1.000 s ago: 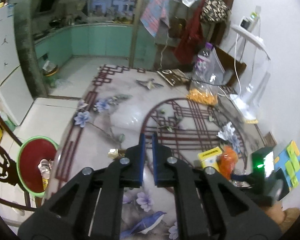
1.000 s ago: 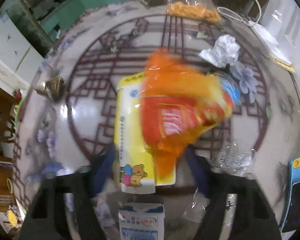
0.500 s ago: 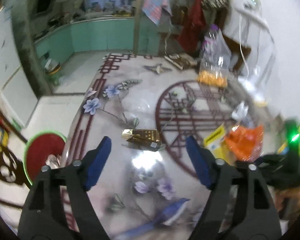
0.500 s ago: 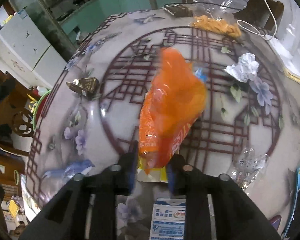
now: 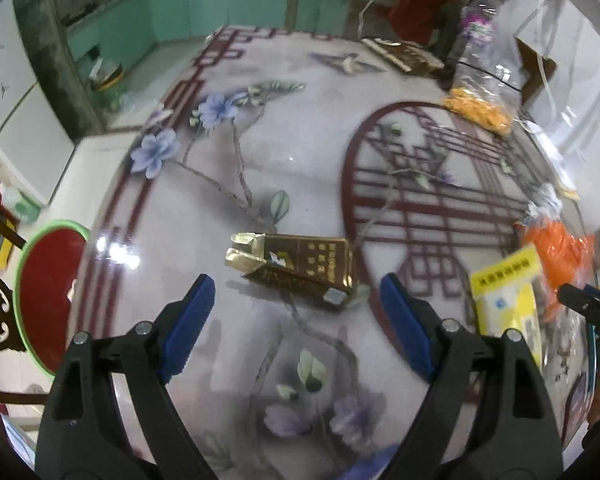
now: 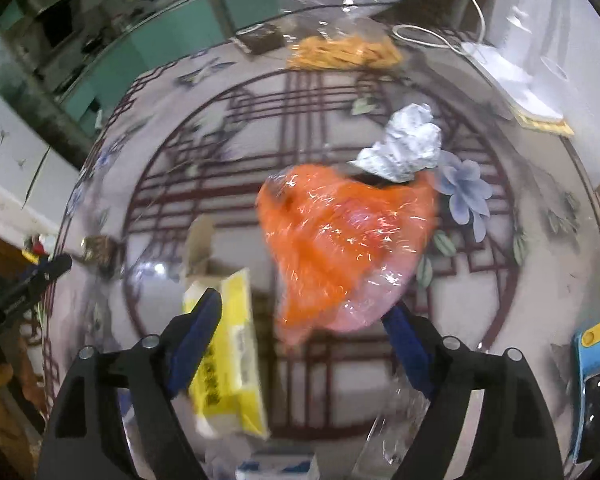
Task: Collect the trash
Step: 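Lift the orange bag with the right tool while the left tool lifts the gold-brown box, then carry both items over the red bin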
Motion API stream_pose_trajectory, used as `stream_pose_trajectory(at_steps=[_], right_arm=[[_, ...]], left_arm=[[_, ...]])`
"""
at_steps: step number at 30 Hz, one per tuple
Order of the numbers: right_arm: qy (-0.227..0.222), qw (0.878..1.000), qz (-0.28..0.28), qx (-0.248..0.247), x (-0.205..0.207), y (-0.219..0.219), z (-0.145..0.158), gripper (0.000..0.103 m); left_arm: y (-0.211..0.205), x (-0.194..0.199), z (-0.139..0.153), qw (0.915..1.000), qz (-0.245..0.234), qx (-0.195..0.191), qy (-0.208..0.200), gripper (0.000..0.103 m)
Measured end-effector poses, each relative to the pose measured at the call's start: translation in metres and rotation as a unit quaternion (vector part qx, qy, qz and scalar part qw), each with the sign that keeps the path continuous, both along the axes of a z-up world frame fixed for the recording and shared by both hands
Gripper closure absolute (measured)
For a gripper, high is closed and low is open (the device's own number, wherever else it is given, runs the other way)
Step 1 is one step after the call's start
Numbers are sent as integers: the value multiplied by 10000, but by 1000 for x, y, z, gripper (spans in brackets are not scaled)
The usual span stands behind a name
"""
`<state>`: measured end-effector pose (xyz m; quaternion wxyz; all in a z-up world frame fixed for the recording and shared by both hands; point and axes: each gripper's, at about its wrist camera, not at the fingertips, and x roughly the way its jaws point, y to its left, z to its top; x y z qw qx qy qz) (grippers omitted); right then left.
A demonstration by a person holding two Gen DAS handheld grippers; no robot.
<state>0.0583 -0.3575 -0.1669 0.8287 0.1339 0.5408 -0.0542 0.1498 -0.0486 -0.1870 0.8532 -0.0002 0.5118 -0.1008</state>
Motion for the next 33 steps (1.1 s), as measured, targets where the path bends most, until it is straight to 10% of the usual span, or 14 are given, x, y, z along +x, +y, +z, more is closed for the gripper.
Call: stream_pose_trajectory(at_steps=[12,17,20,33], right_arm=[[239,9995,70,179,36,-15,-28,66],[80,9995,225,203,38,-6,-19,76],[-96,9991,316,258,36,1,-7,77],[-1263,9868,893,489,4,64,85,76]], left_arm=[[-9,35,-45,9994,287,-18,174,15],[-16,35,-36,9994,49,-350,14,76],[-17,35,-30,9987,-8,-498,54,79],[15,-30,111,9890,201,-521,-1371,79]])
